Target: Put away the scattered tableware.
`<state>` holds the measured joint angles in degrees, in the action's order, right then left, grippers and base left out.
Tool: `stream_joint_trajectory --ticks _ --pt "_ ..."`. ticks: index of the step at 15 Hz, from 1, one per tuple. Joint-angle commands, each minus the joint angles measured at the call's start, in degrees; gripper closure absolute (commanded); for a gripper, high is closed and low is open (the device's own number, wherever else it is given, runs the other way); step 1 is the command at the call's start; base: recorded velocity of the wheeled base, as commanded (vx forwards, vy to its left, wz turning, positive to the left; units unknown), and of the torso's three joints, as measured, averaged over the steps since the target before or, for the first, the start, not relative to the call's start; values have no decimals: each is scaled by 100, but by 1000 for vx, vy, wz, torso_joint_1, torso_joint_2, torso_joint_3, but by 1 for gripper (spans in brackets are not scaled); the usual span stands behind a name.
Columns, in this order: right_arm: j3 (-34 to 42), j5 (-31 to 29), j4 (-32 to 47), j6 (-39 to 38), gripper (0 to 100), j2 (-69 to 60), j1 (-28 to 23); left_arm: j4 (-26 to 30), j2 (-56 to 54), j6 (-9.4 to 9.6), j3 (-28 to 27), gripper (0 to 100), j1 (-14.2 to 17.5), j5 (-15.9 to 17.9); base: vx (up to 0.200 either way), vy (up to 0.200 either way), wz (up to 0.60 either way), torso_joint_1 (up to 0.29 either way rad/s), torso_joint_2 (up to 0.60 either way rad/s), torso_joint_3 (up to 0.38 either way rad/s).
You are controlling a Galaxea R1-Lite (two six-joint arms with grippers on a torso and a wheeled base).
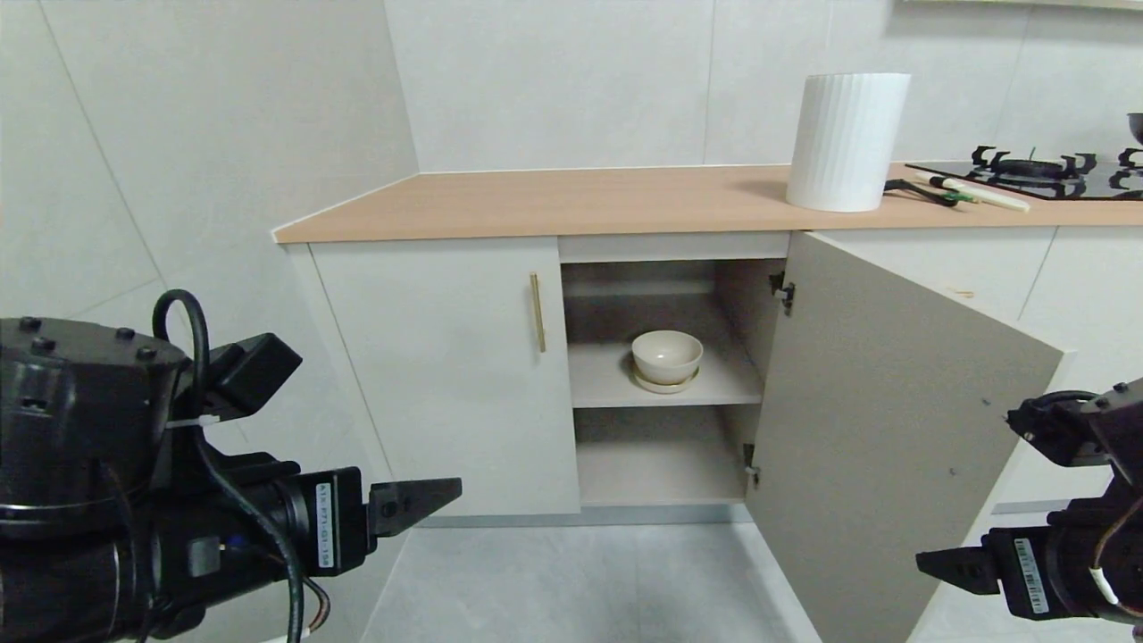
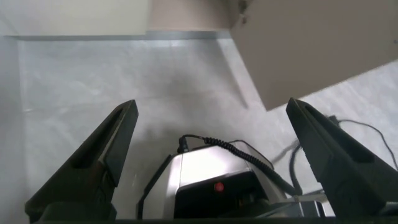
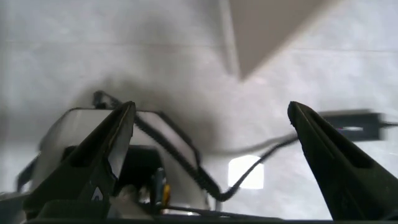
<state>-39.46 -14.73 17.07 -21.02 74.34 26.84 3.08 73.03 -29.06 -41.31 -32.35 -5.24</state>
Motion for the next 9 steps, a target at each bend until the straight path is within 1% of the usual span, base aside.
stream_joint_trajectory --ticks 1,3,5,6,7,8,9 --pt "-18 -30 16 212 0 2 -470 -1 9 -3 1 0 1 -3 0 -200 0 7 2 12" --pt "-27 -215 -2 537 0 2 -1041 -1 18 -12 1 0 1 -3 0 0 0 0 0 0" --pt "-106 -241 -81 801 0 28 -1630 -1 18 -12 1 0 1 -3 0 0 0 0 0 0" --pt "-158 -232 -186 810 0 81 -1885 -1 18 -12 1 0 1 -3 0 0 0 0 0 0" --pt "-176 -232 -256 810 0 134 -2016 -1 18 -12 1 0 1 -3 0 0 0 0 0 0" --pt "-194 -232 -459 810 0 248 -2271 -1 27 -12 1 0 1 -3 0 0 0 0 0 0" --pt "-185 -215 -872 810 0 494 -2649 -1 27 -12 1 0 10 -3 0 0 0 0 0 0"
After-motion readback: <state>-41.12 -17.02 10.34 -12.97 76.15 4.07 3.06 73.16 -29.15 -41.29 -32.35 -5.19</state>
